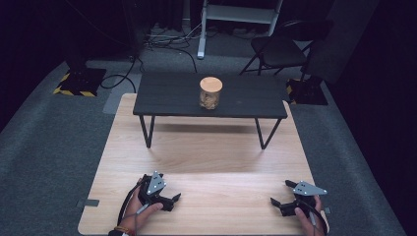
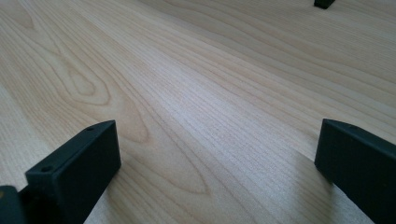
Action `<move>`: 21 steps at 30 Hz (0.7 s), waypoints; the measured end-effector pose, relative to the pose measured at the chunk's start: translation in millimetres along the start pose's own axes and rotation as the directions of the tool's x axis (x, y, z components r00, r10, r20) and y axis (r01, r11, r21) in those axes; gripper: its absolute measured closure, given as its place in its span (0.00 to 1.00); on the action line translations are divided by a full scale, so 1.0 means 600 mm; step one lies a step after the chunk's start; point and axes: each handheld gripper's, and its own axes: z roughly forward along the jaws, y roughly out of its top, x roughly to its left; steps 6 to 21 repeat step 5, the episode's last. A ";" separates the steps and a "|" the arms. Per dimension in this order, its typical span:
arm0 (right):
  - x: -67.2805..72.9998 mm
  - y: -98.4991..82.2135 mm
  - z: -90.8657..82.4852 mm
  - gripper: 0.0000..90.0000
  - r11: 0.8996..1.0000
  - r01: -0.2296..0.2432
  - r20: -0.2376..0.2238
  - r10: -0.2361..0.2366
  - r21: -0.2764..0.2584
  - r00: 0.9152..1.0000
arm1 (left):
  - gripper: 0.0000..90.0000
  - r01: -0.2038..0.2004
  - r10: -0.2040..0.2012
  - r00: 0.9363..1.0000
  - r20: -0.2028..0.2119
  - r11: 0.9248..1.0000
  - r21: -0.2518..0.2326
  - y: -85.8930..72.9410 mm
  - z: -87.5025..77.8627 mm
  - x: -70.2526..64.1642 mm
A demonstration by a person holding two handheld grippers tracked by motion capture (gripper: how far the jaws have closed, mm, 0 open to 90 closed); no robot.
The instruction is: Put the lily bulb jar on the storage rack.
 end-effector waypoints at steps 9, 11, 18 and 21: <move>0.000 0.000 0.000 0.00 1.000 -0.001 0.002 0.001 0.000 1.000 | 0.01 0.005 -0.005 1.000 -0.005 1.000 0.001 0.000 0.000 -0.001; 0.000 0.000 0.000 0.00 1.000 -0.001 0.002 0.001 0.000 1.000 | 0.01 0.005 -0.005 1.000 -0.005 1.000 0.001 0.000 0.000 -0.001; 0.000 0.000 0.000 0.00 1.000 -0.001 0.002 0.001 0.000 1.000 | 0.01 0.005 -0.005 1.000 -0.005 1.000 0.001 0.000 0.000 -0.001; 0.000 0.000 0.000 0.00 1.000 -0.001 0.002 0.001 0.000 1.000 | 0.01 0.005 -0.005 1.000 -0.005 1.000 0.001 0.000 0.000 -0.001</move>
